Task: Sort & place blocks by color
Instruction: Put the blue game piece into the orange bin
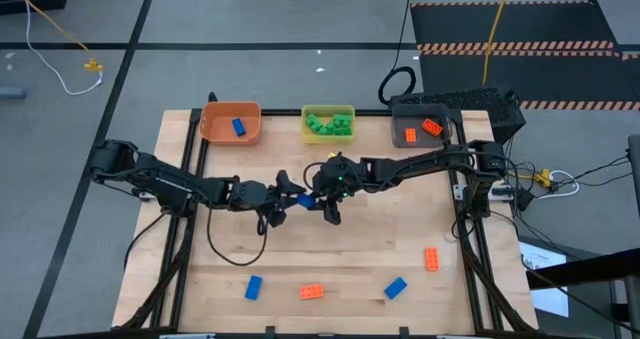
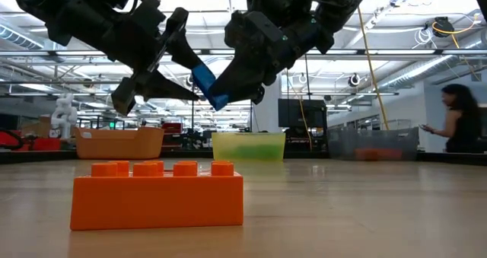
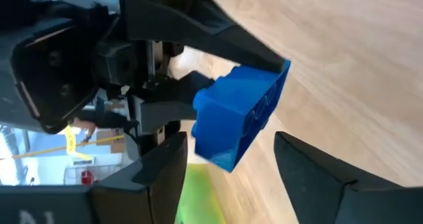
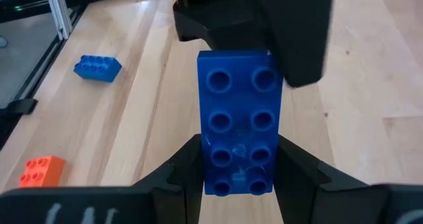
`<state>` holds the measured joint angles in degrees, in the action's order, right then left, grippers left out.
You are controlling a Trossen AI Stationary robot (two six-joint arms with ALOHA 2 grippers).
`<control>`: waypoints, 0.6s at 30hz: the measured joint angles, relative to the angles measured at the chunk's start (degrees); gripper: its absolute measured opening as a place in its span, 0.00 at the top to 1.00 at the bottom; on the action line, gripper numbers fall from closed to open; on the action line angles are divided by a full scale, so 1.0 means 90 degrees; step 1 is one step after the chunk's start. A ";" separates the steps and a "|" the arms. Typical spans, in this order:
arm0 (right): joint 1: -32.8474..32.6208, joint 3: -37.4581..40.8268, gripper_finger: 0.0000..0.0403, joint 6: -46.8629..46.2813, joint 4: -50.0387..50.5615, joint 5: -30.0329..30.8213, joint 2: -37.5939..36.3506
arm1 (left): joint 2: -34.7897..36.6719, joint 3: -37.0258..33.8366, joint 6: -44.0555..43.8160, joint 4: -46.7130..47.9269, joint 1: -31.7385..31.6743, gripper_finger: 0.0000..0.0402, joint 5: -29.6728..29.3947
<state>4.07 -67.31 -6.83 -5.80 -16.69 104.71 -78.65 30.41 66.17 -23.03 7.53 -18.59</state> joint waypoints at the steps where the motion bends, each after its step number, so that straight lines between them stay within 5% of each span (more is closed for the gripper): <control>1: 0.0010 0.0000 0.70 0.0000 -0.0002 0.0014 0.0000 | 0.0000 0.0000 -0.0009 -0.0010 0.0012 0.45 0.0052; 12: 0.0052 0.0000 0.70 -0.0165 -0.0006 0.0025 0.0000 | 0.0002 0.0000 0.0006 -0.0126 0.0102 0.58 0.0083; 18: 0.0052 0.0007 0.66 -0.0151 -0.0059 0.0022 0.0002 | 0.0007 0.0002 -0.0117 -0.0108 0.0102 0.73 0.0078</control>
<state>4.54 -67.25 -8.19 -6.34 -16.50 104.73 -78.59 30.44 65.12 -24.01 8.45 -17.89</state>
